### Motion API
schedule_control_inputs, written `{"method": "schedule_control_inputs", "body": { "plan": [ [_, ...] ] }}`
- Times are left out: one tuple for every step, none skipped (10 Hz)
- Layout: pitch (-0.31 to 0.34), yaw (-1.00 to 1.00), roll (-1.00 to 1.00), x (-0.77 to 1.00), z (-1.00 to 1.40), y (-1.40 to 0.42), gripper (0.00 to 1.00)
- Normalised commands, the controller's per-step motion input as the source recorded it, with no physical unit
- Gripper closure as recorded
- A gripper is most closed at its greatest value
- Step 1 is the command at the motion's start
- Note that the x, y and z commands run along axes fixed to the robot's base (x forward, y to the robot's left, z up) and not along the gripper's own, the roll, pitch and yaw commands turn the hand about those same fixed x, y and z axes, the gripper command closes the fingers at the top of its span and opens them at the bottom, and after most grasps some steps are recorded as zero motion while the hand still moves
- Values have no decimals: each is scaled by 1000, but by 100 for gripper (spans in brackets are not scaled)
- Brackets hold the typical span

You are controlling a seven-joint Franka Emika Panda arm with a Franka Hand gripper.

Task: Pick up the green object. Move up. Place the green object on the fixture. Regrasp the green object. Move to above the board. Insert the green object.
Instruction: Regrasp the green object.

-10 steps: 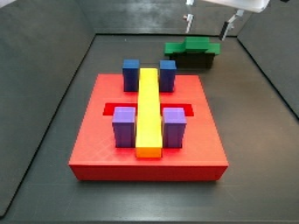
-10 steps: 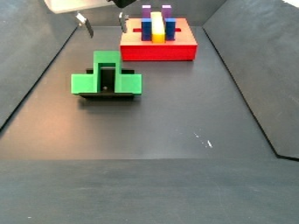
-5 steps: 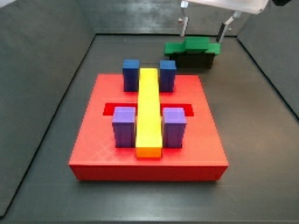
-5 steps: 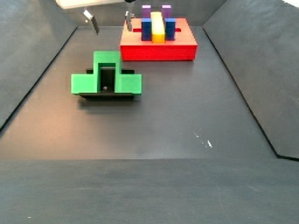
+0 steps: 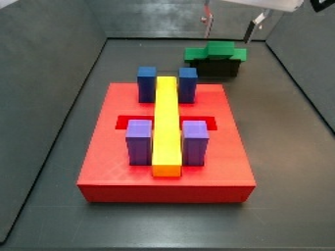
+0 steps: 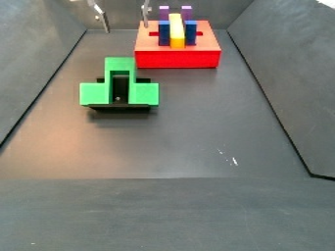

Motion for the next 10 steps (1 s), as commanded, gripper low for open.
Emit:
{"method": "schedule_control_inputs", "body": {
  "plan": [
    [0, 397, 957, -89, 0, -280, 0],
    [-23, 417, 960, -143, 0, -289, 0],
    [0, 323, 671, 0, -263, -409, 0],
    [-34, 346, 580, 0, -374, -409, 0],
    [0, 323, 863, 0, -317, -374, 0],
    [89, 191, 1000, 120, -146, -363, 0],
    [171, 154, 1000, 160, -117, -369, 0],
    [286, 94, 1000, 194, 0, -334, 0],
    [446, 9, 1000, 266, 0, -303, 0],
    [549, -43, 911, 320, 0, -377, 0]
  ]
}}
